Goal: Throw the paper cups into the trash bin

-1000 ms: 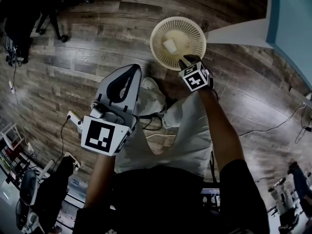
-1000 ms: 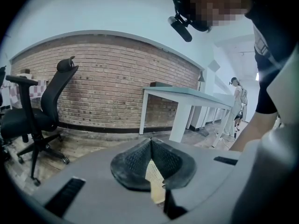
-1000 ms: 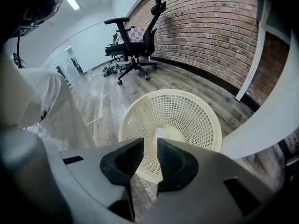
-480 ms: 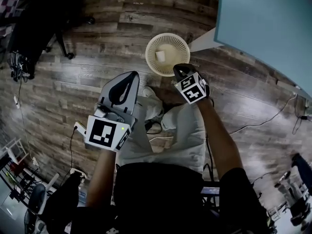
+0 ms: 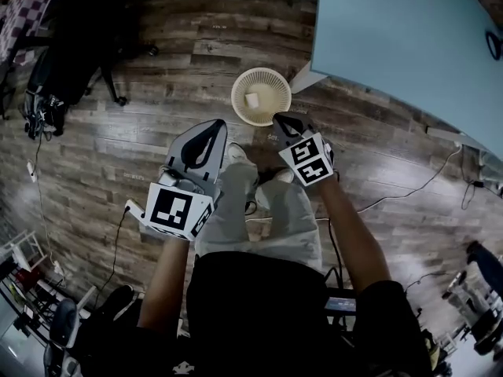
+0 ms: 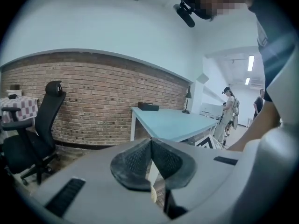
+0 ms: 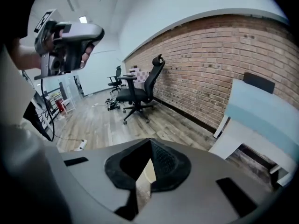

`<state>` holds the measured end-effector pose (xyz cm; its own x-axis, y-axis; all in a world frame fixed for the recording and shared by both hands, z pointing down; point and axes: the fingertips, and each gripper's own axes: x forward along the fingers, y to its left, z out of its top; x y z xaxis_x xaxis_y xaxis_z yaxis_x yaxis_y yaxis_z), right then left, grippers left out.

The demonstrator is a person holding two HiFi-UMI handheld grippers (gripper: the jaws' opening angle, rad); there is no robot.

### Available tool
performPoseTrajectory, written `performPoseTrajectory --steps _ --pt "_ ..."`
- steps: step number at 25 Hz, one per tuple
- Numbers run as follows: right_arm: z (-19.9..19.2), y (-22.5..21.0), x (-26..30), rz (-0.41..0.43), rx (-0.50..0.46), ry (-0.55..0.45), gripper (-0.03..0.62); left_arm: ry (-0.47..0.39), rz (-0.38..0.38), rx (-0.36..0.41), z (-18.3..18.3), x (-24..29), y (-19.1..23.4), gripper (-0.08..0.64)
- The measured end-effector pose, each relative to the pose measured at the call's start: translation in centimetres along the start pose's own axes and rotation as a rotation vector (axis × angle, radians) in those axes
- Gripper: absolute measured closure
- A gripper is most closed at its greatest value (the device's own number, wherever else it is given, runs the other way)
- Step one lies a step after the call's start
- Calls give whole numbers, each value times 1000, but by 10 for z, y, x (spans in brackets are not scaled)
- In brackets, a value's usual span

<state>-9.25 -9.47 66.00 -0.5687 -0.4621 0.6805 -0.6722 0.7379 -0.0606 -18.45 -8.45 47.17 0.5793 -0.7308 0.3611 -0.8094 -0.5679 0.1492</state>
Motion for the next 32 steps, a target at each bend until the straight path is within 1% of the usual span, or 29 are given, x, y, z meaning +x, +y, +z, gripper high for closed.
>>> performPoseTrajectory --steps 5,9,14,21,26,32 --pt "50 4 -50 -1 26 -100 589 -10 -5 14 31 -12 -13 560" --pt "89 7 -91 -13 14 -182 589 -39 7 19 50 -22 -17 560" --pt "134 16 -147 -19 -6 -289 589 -68 -2 66 75 -27 -34 560" --pt "192 19 -227 -40 -27 -463 591 -124 -22 127 110 -24 -75 560" --pt "216 20 -272 -67 -50 -549 591 -159 -41 160 129 -26 -101 560" --pt "224 21 -301 -77 -74 -604 591 -207 -55 184 148 -29 -122 560"
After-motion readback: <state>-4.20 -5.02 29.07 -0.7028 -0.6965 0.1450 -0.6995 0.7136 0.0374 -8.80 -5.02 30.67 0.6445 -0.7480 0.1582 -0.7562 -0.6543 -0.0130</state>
